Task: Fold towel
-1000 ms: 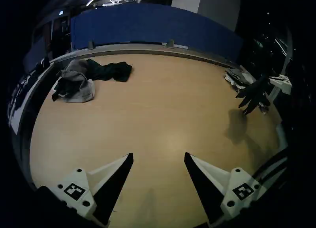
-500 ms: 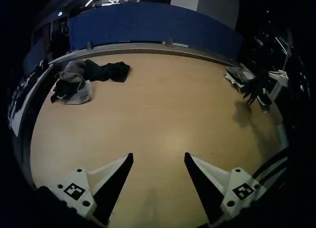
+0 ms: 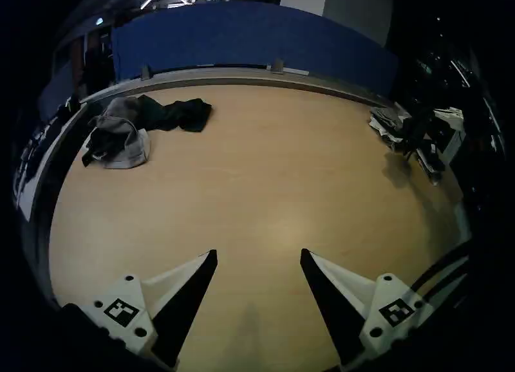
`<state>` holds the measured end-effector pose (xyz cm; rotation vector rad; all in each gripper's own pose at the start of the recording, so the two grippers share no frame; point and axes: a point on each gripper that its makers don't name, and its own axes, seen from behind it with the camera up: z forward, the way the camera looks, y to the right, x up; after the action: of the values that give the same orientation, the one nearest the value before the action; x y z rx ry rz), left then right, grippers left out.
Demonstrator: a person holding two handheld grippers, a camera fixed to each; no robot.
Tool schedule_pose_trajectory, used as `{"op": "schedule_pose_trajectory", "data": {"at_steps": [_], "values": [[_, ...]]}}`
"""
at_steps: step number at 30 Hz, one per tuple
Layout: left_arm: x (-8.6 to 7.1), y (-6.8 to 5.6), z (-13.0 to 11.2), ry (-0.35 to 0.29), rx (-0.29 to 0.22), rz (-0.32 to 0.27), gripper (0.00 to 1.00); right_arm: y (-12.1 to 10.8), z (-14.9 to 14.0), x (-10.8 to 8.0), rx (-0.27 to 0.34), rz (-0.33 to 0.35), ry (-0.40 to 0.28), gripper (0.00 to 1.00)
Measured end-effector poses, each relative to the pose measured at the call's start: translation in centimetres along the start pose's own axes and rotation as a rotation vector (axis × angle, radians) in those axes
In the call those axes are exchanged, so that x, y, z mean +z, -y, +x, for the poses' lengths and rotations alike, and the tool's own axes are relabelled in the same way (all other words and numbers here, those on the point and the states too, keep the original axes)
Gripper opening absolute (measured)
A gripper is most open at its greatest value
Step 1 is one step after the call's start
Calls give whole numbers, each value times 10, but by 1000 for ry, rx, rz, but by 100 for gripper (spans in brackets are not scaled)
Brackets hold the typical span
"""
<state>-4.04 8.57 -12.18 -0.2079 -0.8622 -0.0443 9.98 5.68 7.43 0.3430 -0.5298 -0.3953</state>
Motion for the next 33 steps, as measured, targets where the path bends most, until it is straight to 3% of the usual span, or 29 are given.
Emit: {"op": "schedule_pose_trajectory", "data": {"at_steps": [11,21,27,33], "values": [[5,-2,1,4,0,10,96,-24,-6,16,-9,-27,7,4],[6,-2,2,7,1,17,96,-29,-16,32,-12,-37,10,4],[7,-2,0,11,7,21,96,-20,-55,32,32,-26,49,4],[8,-2,-1,15,12,21,96,-15,-112,16,89,-32,125,4]]}}
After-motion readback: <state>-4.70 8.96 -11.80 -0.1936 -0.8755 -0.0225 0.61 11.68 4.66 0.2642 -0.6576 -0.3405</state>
